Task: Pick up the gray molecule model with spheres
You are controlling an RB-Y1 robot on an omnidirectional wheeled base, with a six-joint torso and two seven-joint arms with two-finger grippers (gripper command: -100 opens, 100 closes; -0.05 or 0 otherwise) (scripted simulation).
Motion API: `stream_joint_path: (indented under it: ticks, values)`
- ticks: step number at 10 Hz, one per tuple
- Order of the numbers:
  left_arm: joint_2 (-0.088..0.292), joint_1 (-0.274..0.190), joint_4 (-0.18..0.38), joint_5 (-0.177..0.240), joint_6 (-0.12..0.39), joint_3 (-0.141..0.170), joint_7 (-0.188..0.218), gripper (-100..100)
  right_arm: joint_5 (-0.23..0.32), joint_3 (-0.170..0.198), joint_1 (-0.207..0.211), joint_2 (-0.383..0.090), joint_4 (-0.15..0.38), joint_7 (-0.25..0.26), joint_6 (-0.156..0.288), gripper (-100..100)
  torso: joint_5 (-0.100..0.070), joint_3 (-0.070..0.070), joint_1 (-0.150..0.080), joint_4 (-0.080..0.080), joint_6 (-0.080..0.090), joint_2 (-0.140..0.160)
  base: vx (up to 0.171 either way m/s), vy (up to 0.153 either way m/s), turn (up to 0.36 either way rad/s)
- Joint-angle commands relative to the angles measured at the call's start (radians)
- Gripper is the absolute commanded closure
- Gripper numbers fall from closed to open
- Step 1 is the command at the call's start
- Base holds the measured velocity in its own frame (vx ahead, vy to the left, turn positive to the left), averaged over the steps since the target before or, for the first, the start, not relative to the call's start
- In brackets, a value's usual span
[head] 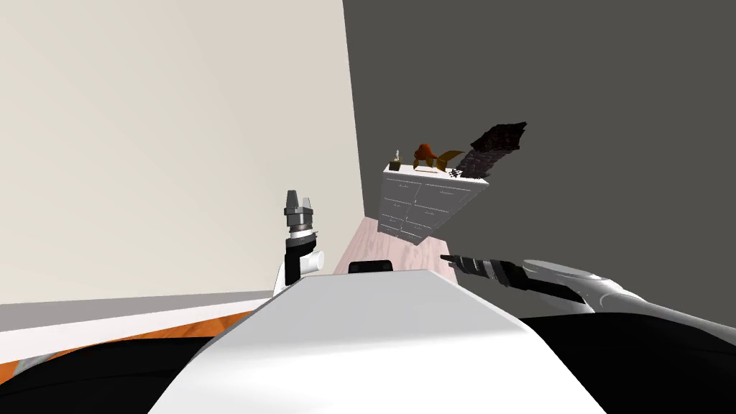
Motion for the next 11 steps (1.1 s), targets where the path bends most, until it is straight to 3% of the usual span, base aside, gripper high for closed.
stream_joint_path:
  ticks: [1,3,4,6,9,10,11]
  values:
    - [0.000,0.000,0.000,0.000,0.000,0.000,0.000,0,0.025,0.013,-0.004,-0.050,0.050,-0.034,-0.004,-100,0.000,0.000,0.000,0.000,0.000,0.000,0.009,0.053,0.229]
    - [0.000,0.000,0.000,0.000,0.000,0.000,0.000,0,0.025,0.013,-0.004,-0.092,0.055,-0.034,-0.004,-100,0.000,-0.001,0.001,0.000,0.000,-0.001,0.008,0.040,0.055]
    - [0.000,0.000,0.000,0.000,0.000,0.000,0.000,0,0.050,0.024,-0.010,-0.126,0.106,-0.062,-0.017,-100,0.000,0.000,0.000,0.000,0.000,0.000,0.005,0.053,0.185]
    - [0.000,0.000,0.000,0.000,0.000,0.000,0.000,0,0.050,0.024,-0.010,-0.163,0.119,-0.062,-0.017,-100,0.000,0.000,0.001,0.000,0.000,-0.001,0.008,0.033,0.075]
    - [0.000,0.000,0.000,0.000,0.000,0.000,0.000,0,0.100,0.042,-0.021,-0.268,0.203,-0.115,-0.041,-100,0.000,-0.001,0.001,0.000,0.000,-0.001,0.018,0.046,0.182]
    - [0.000,0.000,0.000,0.000,0.000,0.000,0.000,0,0.100,0.042,-0.021,-0.291,0.237,-0.115,-0.041,-100,0.000,-0.001,0.002,0.000,-0.001,-0.002,0.025,0.041,0.130]
    - [0.000,0.000,0.000,0.000,0.000,0.000,0.000,0,0.100,0.042,-0.021,-0.294,0.238,-0.115,-0.041,-100,0.000,-0.001,0.001,0.000,0.000,-0.002,0.011,0.011,-0.005]
